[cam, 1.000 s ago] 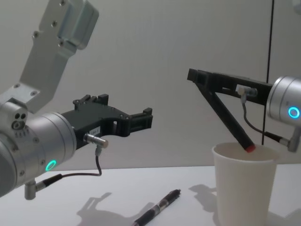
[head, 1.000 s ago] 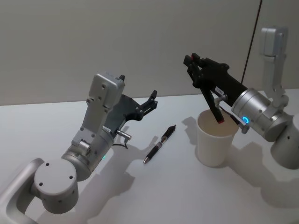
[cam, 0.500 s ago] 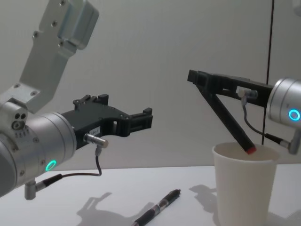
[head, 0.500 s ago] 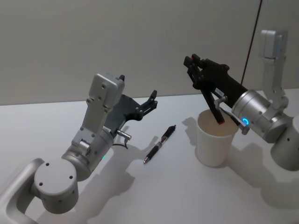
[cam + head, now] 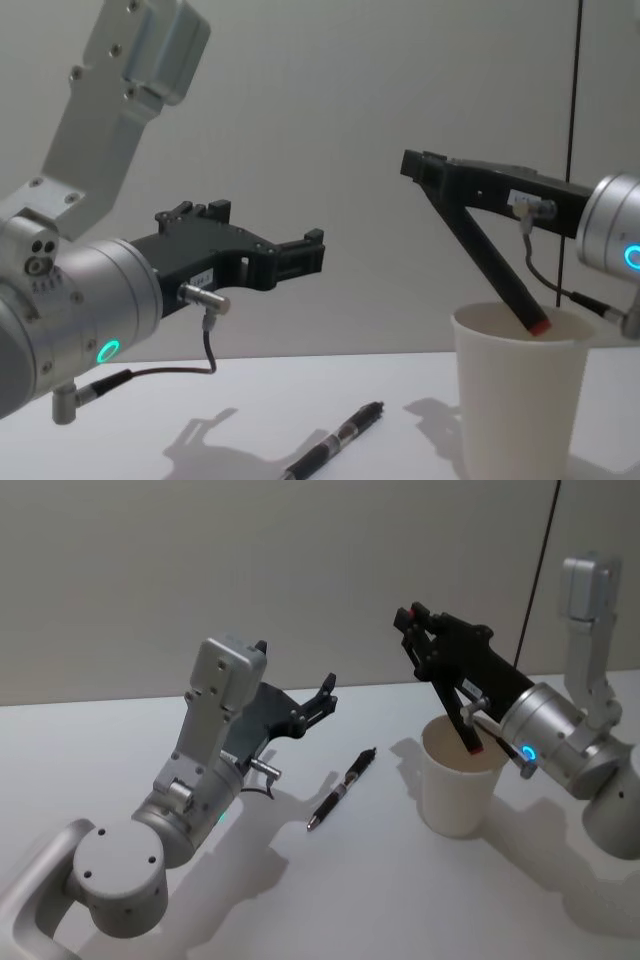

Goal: Place the pen into the pen holder.

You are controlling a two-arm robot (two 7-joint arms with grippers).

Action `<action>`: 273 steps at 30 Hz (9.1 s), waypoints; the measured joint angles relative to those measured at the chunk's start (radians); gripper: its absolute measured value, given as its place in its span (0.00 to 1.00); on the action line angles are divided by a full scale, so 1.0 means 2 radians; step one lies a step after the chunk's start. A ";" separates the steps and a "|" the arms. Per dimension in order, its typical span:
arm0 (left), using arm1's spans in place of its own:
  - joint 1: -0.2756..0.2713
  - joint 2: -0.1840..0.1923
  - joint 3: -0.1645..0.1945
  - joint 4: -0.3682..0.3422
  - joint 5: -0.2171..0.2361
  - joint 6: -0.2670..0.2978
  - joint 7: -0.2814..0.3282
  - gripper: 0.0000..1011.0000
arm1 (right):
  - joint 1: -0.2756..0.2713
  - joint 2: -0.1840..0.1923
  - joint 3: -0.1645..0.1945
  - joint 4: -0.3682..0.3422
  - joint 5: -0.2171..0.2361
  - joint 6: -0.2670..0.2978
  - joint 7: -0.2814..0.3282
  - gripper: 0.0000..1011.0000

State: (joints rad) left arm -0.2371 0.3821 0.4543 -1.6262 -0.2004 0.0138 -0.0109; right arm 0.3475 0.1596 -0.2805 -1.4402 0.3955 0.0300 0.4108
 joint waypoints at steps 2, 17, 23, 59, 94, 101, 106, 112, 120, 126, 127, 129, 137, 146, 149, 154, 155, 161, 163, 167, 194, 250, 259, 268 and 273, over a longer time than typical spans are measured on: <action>0.000 0.000 0.000 0.000 0.000 0.000 0.000 0.99 | -0.002 0.001 0.000 -0.001 0.000 -0.001 0.000 0.16; 0.000 0.000 0.000 0.000 0.000 0.000 0.000 0.99 | -0.006 0.003 -0.001 -0.005 -0.001 -0.006 0.001 0.16; 0.000 0.000 0.000 0.000 0.000 0.000 0.000 0.99 | -0.007 0.004 -0.002 -0.006 -0.005 -0.007 0.001 0.16; 0.000 0.000 0.000 0.000 0.000 0.000 0.000 0.99 | -0.013 0.009 -0.004 -0.008 -0.015 -0.010 -0.003 0.36; 0.000 0.000 0.000 0.000 0.000 0.000 0.000 0.99 | -0.023 0.062 0.044 -0.058 0.026 0.043 0.001 0.99; 0.000 0.000 0.000 0.000 0.000 0.000 0.000 0.99 | -0.038 0.105 0.080 -0.076 0.051 0.073 -0.001 0.99; 0.000 0.000 0.000 0.000 0.000 0.000 0.000 0.99 | -0.050 0.136 0.107 -0.083 0.068 0.094 -0.002 0.99; 0.000 0.000 0.000 0.000 0.000 0.000 0.000 0.99 | -0.062 0.166 0.133 -0.090 0.082 0.113 -0.005 0.99; 0.000 0.000 0.000 0.000 0.000 0.000 0.000 0.99 | -0.071 0.186 0.151 -0.095 0.093 0.127 -0.006 0.99; 0.000 0.000 0.000 0.000 0.000 0.000 0.000 0.99 | -0.075 0.196 0.160 -0.097 0.097 0.134 -0.007 0.99; 0.000 0.000 0.000 0.000 0.000 0.000 0.000 0.99 | -0.075 0.197 0.160 -0.097 0.098 0.134 -0.007 0.99; 0.000 0.000 0.000 0.000 0.000 0.000 0.000 0.99 | -0.076 0.199 0.162 -0.098 0.099 0.136 -0.007 0.99; 0.005 0.003 0.000 -0.001 -0.007 0.011 -0.005 0.99 | -0.078 0.205 0.168 -0.099 0.102 0.140 -0.008 0.99; 0.016 0.011 -0.001 -0.006 -0.025 0.045 -0.021 0.99 | -0.079 0.208 0.170 -0.099 0.103 0.142 -0.008 0.99; 0.022 0.014 -0.001 -0.007 -0.034 0.062 -0.026 0.99 | -0.080 0.208 0.171 -0.099 0.104 0.142 -0.008 0.99; 0.028 0.016 0.000 -0.007 -0.044 0.082 -0.031 0.99 | -0.080 0.209 0.171 -0.100 0.104 0.143 -0.008 0.99; 0.031 0.016 0.000 -0.007 -0.046 0.087 -0.032 0.99 | -0.080 0.209 0.171 -0.100 0.104 0.143 -0.008 0.99; 0.037 0.016 0.004 -0.007 -0.049 0.098 -0.032 0.99 | -0.080 0.210 0.172 -0.100 0.104 0.143 -0.008 0.99; 0.040 0.014 0.007 -0.007 -0.048 0.104 -0.032 0.99 | -0.080 0.210 0.172 -0.100 0.104 0.143 -0.008 0.99; 0.041 0.011 0.010 -0.007 -0.045 0.110 -0.031 0.99 | -0.081 0.210 0.172 -0.100 0.105 0.143 -0.008 0.99; 0.029 -0.016 0.027 -0.006 0.008 0.180 -0.046 0.99 | -0.081 0.210 0.172 -0.100 0.105 0.144 -0.008 0.99; 0.038 -0.029 0.016 0.011 -0.026 0.202 -0.041 0.99 | -0.081 0.210 0.172 -0.100 0.105 0.144 -0.008 0.99; 0.040 -0.029 0.015 0.010 -0.030 0.203 -0.040 0.96 | -0.081 0.210 0.172 -0.100 0.105 0.144 -0.008 0.99; 0.041 -0.029 0.016 0.010 -0.032 0.203 -0.042 0.77 | -0.081 0.210 0.172 -0.100 0.105 0.144 -0.008 0.99; 0.041 -0.029 0.016 0.010 -0.032 0.204 -0.042 0.68 | -0.081 0.210 0.172 -0.100 0.105 0.144 -0.008 0.99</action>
State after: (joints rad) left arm -0.1551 0.3236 0.4858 -1.6070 -0.2647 0.4209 -0.0947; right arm 0.1863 0.5803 0.0643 -1.6396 0.6046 0.3170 0.3952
